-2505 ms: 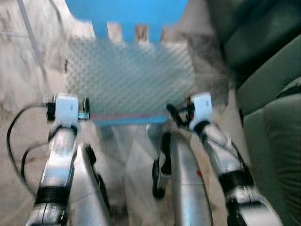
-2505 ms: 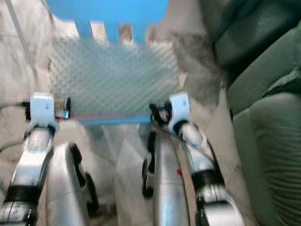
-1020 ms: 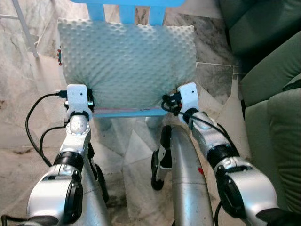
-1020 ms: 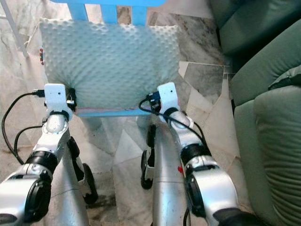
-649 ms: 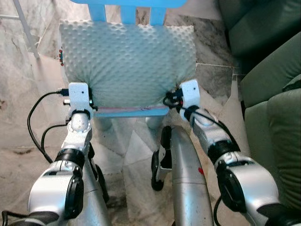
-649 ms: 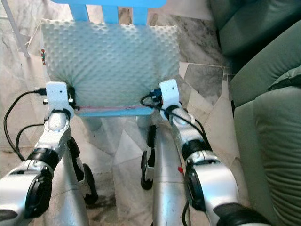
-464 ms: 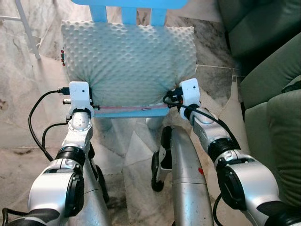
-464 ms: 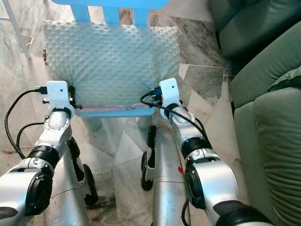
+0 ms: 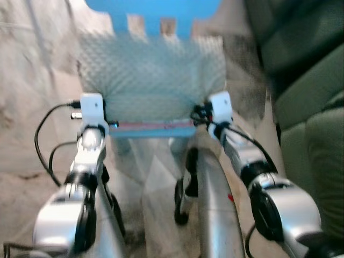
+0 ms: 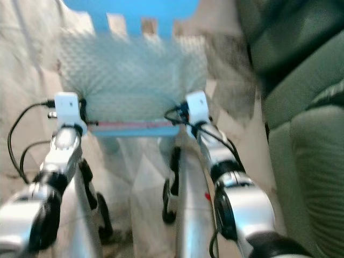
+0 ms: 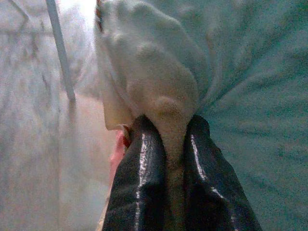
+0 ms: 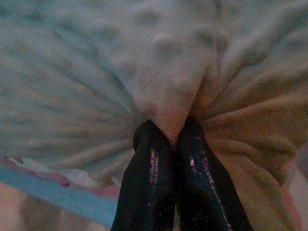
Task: Move the pillow to the sofa
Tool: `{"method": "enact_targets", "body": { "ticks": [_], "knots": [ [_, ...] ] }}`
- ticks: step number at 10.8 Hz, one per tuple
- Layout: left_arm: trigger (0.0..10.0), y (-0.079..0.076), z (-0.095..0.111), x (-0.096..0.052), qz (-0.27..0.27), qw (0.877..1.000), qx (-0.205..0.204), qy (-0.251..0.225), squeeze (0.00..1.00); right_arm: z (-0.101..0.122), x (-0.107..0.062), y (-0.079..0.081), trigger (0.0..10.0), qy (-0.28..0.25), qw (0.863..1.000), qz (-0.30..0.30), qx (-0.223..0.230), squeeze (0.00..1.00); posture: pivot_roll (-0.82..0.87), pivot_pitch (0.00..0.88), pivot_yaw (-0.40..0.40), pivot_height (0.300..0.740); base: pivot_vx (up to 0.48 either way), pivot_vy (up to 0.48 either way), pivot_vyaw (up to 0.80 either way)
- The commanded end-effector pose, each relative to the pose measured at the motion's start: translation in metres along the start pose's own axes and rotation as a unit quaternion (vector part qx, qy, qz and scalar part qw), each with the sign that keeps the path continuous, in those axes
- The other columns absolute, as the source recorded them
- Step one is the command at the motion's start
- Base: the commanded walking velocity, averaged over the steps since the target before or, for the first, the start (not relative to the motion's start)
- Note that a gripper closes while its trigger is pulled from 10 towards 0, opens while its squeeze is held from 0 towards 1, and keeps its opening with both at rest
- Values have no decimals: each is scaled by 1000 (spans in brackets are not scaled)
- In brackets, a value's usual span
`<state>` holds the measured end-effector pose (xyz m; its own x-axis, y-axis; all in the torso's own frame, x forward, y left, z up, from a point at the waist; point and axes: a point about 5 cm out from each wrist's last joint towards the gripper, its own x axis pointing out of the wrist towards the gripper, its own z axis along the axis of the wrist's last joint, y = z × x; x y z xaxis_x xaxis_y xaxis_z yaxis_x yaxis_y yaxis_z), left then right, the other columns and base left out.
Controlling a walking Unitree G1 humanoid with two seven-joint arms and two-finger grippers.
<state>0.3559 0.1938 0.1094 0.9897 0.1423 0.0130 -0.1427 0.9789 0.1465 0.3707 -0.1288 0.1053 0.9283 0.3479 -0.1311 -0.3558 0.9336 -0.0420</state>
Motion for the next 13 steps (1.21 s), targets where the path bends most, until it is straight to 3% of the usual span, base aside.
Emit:
{"method": "enact_targets", "body": {
  "ticks": [1,4,5,7,9,11,12,13],
  "knots": [
    [0,6,-5,-8,4,1000,0,-4,0,-8,-9,-11,0,-9,1000,-22,7,0,10,170,-96,529,0,0,0],
    [0,7,9,-51,14,995,11,-103,0,-14,-33,-35,0,-65,992,-106,32,0,29,50,-81,529,0,0,0],
    [0,7,16,-70,12,992,18,-128,0,-18,-46,-41,0,-86,988,-130,14,0,35,21,-83,529,0,0,0],
    [0,5,13,-94,-6,993,23,-117,0,-26,-65,-33,0,-101,986,-130,-14,0,37,2,-87,529,0,0,0],
    [0,16,-11,-133,-28,997,51,-56,0,-45,-101,-12,0,-91,987,-129,-38,0,43,11,-99,529,0,0,0],
    [0,13,-19,-146,-30,998,52,-34,0,-63,-126,-3,0,-51,989,-133,-41,0,38,9,-102,529,0,0,0],
    [5176,9,-20,-145,-37,997,56,-32,0,-62,-129,2,10000,-40,990,-131,-34,0,26,13,-98,529,0,0,0],
    [10000,9,-18,-142,-40,997,60,-30,0,-54,-131,2,10000,-37,989,-139,-25,0,9,33,-77,529,0,0,0]
  ]
}}
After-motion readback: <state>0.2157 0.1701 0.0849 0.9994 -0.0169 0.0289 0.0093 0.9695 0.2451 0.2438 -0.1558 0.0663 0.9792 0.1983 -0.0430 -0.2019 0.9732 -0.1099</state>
